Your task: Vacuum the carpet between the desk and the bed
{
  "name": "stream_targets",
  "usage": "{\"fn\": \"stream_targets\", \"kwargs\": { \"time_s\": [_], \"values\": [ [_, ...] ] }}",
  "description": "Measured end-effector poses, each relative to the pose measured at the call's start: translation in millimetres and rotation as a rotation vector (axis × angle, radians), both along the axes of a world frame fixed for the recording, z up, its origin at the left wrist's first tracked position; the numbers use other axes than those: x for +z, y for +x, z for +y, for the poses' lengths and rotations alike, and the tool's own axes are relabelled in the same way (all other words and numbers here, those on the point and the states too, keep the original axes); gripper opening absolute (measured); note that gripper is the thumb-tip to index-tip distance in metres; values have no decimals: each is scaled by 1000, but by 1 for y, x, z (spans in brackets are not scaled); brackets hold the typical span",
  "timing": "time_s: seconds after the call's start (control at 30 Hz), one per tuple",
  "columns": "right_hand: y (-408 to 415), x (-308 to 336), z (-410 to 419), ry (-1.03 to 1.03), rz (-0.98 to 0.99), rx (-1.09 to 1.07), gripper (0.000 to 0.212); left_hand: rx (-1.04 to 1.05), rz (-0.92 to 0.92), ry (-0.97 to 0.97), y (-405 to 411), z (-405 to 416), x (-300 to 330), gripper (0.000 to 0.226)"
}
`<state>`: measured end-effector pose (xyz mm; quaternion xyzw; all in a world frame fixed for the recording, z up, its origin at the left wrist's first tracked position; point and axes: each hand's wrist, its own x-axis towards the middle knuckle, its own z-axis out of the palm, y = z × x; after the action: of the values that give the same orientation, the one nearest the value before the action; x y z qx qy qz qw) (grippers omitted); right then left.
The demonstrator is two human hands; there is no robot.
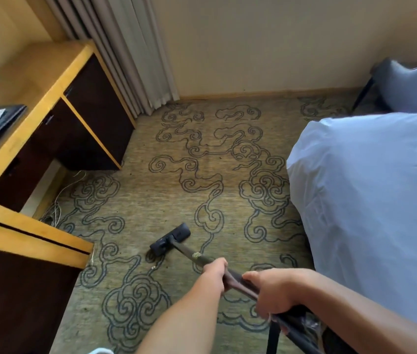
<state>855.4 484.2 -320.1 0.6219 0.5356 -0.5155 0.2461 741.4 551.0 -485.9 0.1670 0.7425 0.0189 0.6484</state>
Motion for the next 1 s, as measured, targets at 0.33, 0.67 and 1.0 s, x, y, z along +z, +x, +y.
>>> {"fn": "stream_targets", "kwargs": {
  "time_s": [0.33,0.67,1.0],
  "values": [
    [3,33,104,-125,61,7,44,161,44,81,15,84,11,16],
    [55,114,241,-81,63,-112,44,138,-20,130,72,238,79,15],
    [140,67,333,160,167,-442,62,-96,47,205,166,398,78,47]
  ]
}}
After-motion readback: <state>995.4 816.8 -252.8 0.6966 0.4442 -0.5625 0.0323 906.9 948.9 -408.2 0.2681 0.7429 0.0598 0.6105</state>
